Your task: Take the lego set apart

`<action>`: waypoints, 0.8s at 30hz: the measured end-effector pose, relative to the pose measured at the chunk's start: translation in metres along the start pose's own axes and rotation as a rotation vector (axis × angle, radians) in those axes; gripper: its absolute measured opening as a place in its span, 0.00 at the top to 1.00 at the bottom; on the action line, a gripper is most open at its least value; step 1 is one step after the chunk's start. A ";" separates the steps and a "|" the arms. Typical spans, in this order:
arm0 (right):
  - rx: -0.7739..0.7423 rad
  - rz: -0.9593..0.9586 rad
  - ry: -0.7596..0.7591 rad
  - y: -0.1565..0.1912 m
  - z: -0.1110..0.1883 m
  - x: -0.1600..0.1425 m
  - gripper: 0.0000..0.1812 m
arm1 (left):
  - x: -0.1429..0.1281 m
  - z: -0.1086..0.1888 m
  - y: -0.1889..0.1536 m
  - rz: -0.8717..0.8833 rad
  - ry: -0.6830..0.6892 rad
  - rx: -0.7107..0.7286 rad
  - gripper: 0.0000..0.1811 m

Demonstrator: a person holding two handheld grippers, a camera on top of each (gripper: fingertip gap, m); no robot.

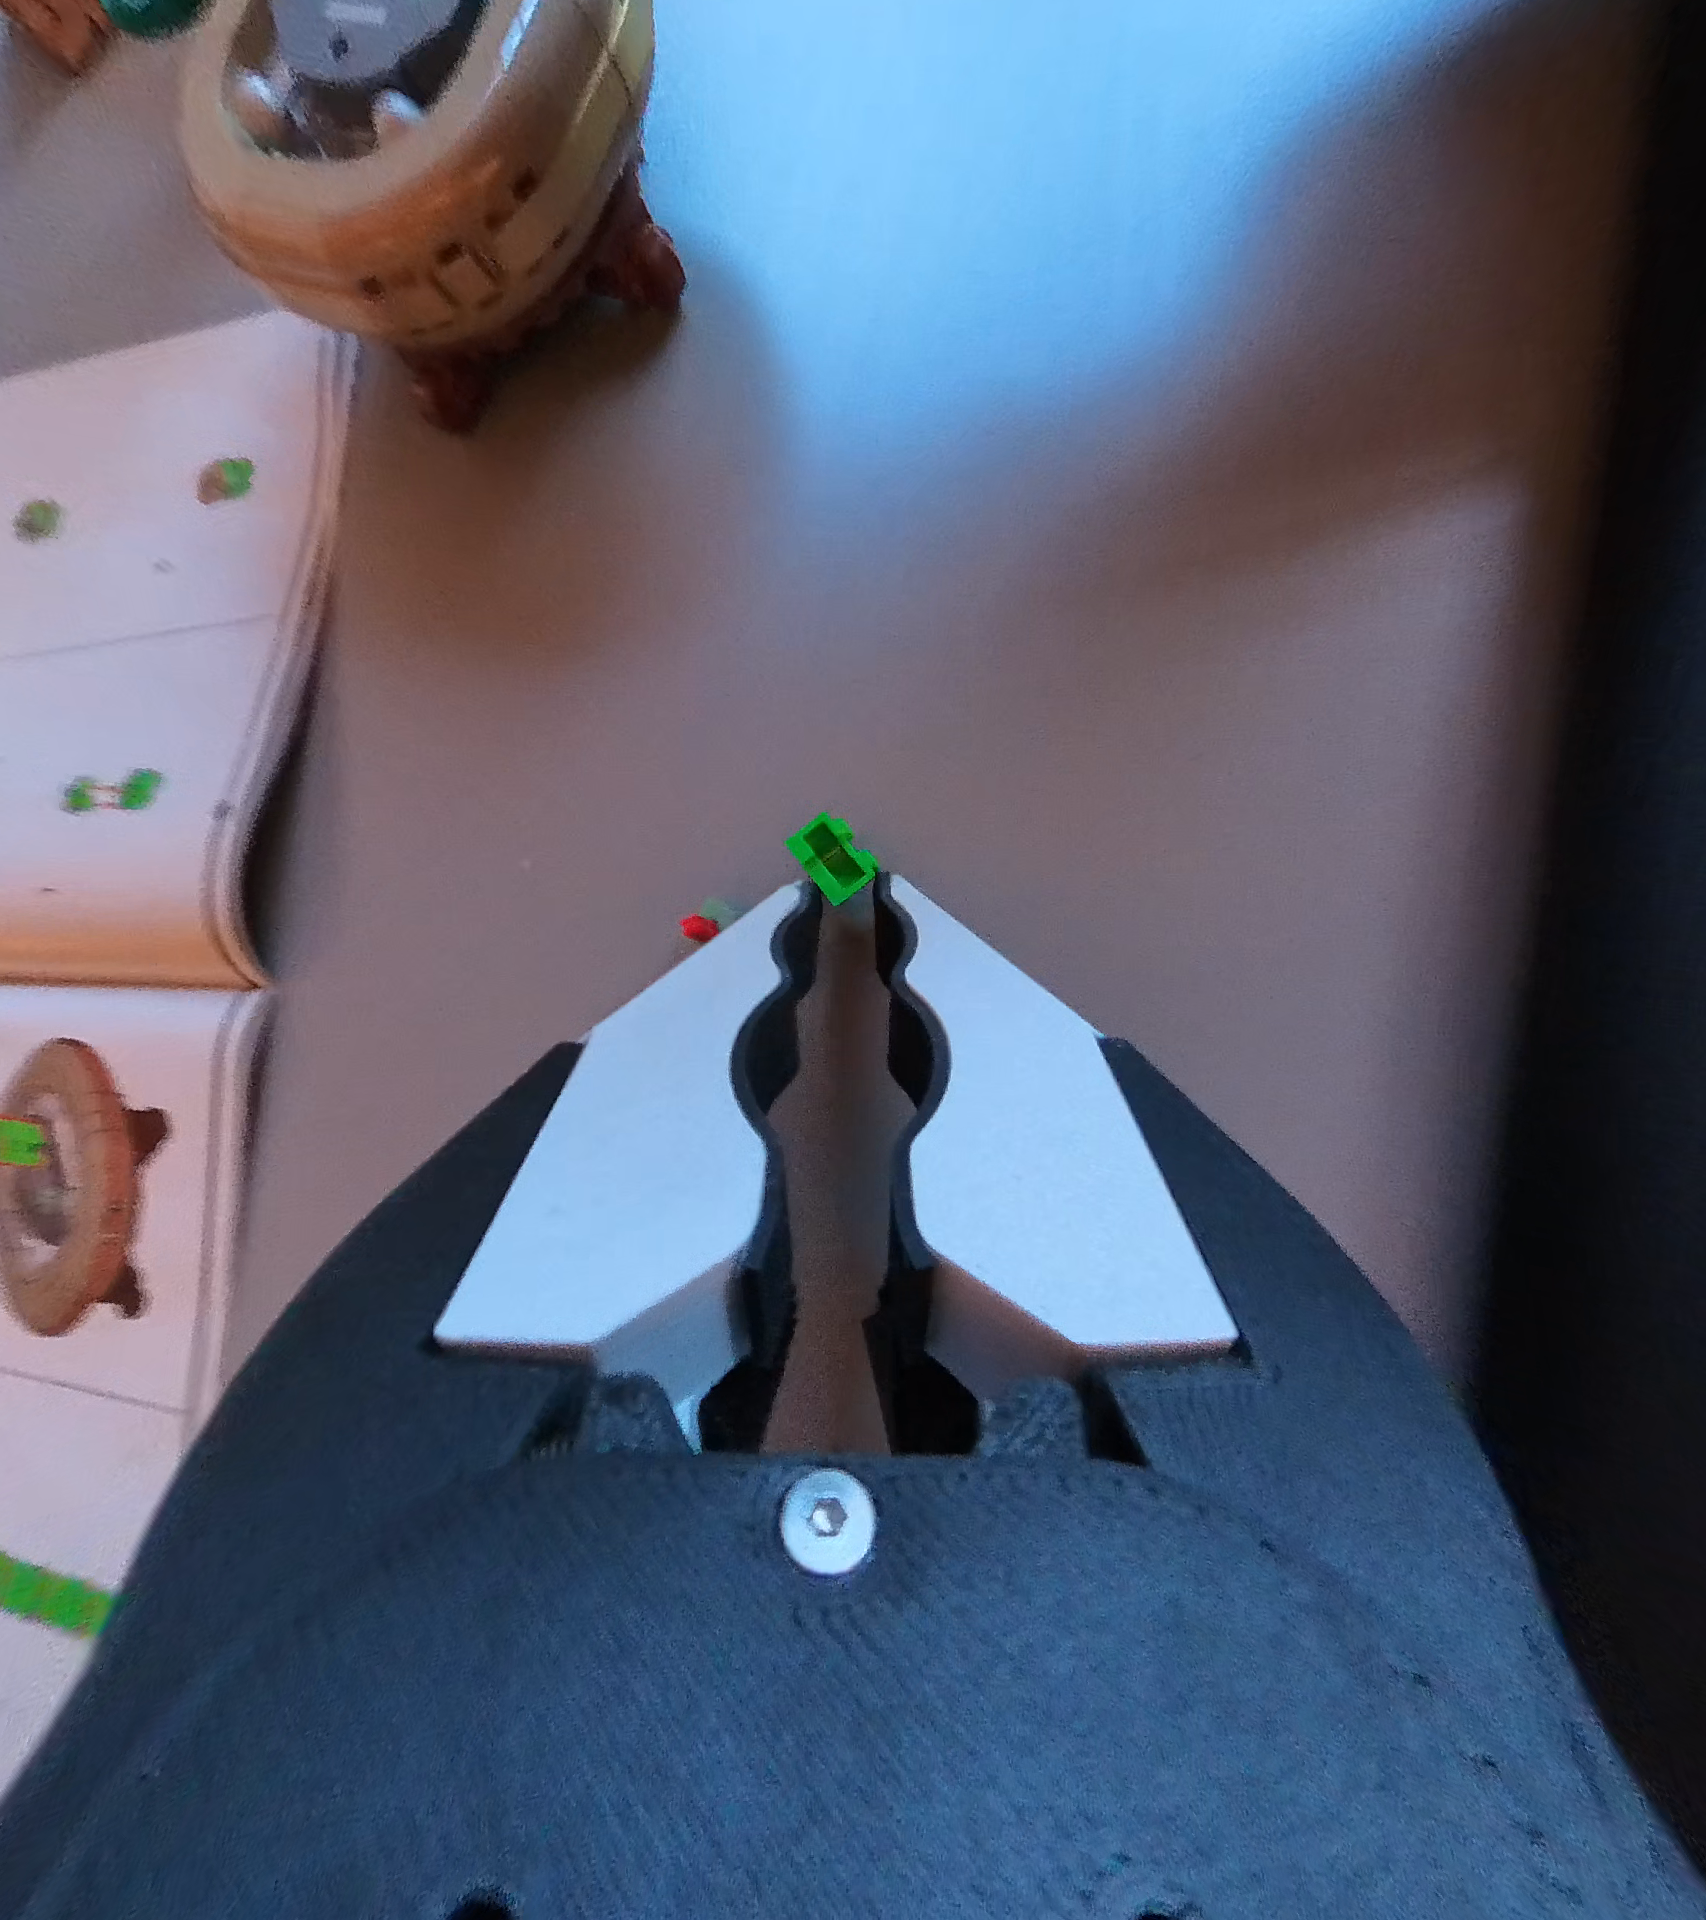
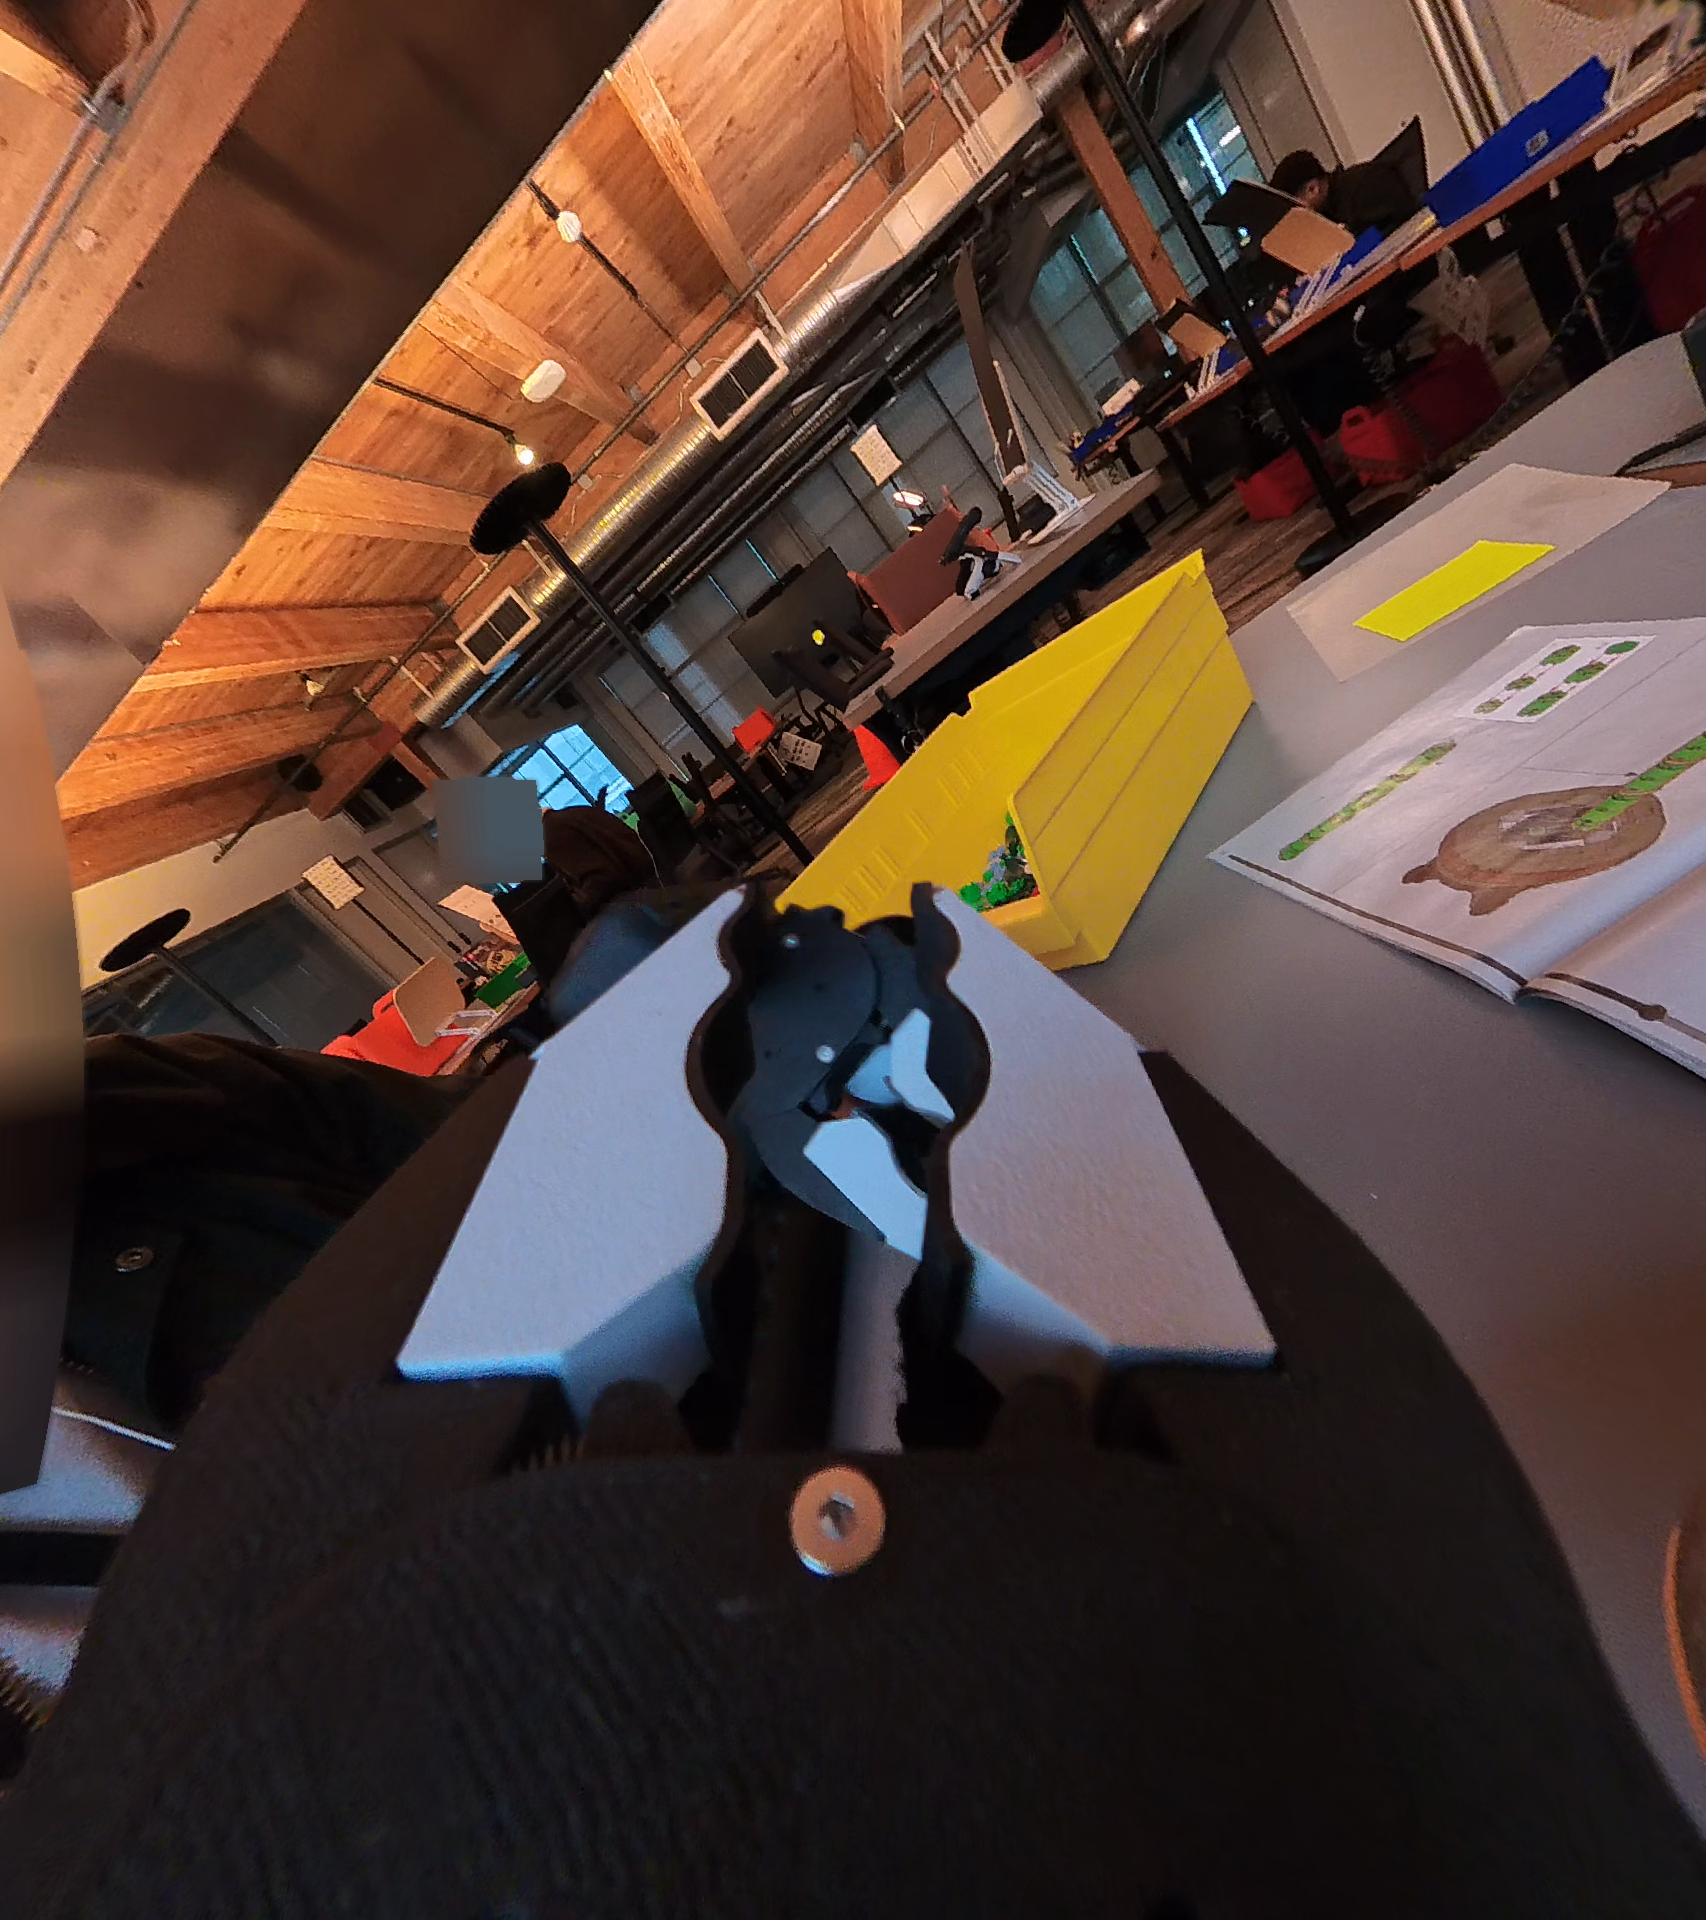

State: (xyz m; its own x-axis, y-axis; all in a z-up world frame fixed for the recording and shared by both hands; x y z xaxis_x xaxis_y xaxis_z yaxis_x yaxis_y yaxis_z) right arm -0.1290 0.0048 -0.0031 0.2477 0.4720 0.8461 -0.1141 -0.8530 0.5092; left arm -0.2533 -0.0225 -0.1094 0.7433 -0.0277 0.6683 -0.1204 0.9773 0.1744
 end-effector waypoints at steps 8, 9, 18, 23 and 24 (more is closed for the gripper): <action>-0.191 0.035 0.295 -0.021 -0.003 -0.033 0.85 | 0.021 0.030 0.004 -0.300 -0.181 0.320 0.95; -0.198 0.032 0.325 -0.023 -0.004 -0.037 0.85 | 0.021 0.030 0.004 -0.298 -0.186 0.322 0.95; -0.180 0.022 0.538 -0.025 -0.022 -0.071 0.95 | 0.024 0.032 0.001 -0.310 -0.213 0.317 0.95; -0.143 0.122 0.425 -0.013 -0.020 -0.050 0.96 | 0.037 0.048 0.004 -0.274 -0.377 0.384 0.91; -0.123 0.194 0.371 -0.007 -0.020 -0.041 0.96 | 0.041 0.055 0.004 -0.245 -0.434 0.385 0.89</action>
State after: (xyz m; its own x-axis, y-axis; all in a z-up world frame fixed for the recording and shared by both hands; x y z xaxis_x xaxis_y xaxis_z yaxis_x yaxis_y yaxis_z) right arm -0.1573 -0.0041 -0.0381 -0.1491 0.3729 0.9158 -0.2436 -0.9115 0.3315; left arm -0.2597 -0.0309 -0.0410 0.4541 -0.4027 0.7948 -0.2694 0.7882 0.5533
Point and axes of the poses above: each gripper's, where its closed fingertips meet, z back along the fingers, x out of its top, y = z × x across the jaws, the point moved 6 cm from there along z, back along the fingers, and after that the axes turned 8 degrees about z, right-handed, at the moved point
